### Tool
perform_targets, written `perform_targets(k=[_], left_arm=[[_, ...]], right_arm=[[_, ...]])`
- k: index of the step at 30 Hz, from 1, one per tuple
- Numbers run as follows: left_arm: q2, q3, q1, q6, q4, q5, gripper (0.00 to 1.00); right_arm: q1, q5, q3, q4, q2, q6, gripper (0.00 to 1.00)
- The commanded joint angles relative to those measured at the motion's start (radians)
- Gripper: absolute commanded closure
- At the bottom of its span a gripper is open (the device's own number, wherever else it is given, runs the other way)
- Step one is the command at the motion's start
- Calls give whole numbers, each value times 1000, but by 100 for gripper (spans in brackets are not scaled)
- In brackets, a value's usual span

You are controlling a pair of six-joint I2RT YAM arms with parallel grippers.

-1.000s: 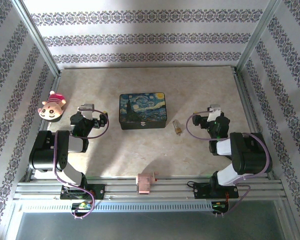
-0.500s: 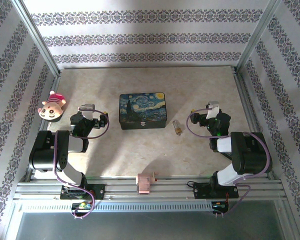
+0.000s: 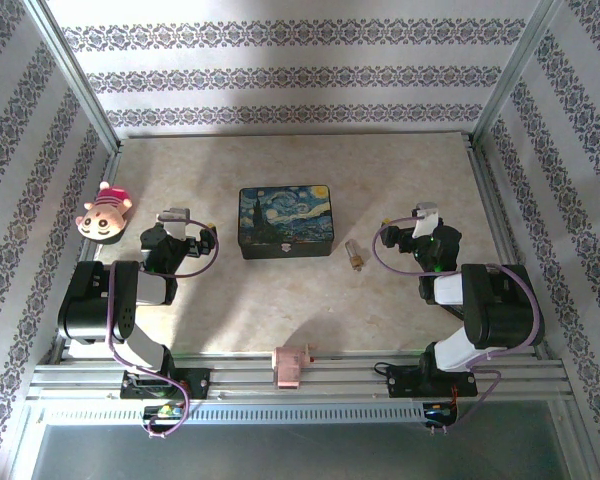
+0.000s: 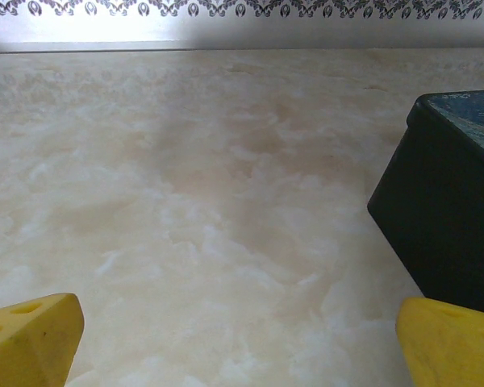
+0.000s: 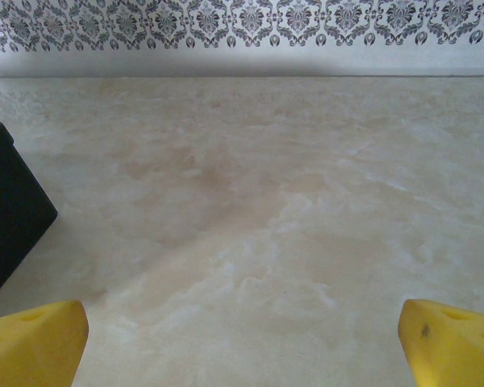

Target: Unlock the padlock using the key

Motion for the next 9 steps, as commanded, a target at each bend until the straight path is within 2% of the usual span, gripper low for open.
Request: perform_targets(k=[1,9], left_arm=[[4,10,-4,16,3,22,1],[5,16,-4,16,-9,22,1]], right_arm=[[-1,-27,10,9,2,6,2],[-1,-27,11,9,2,6,2]])
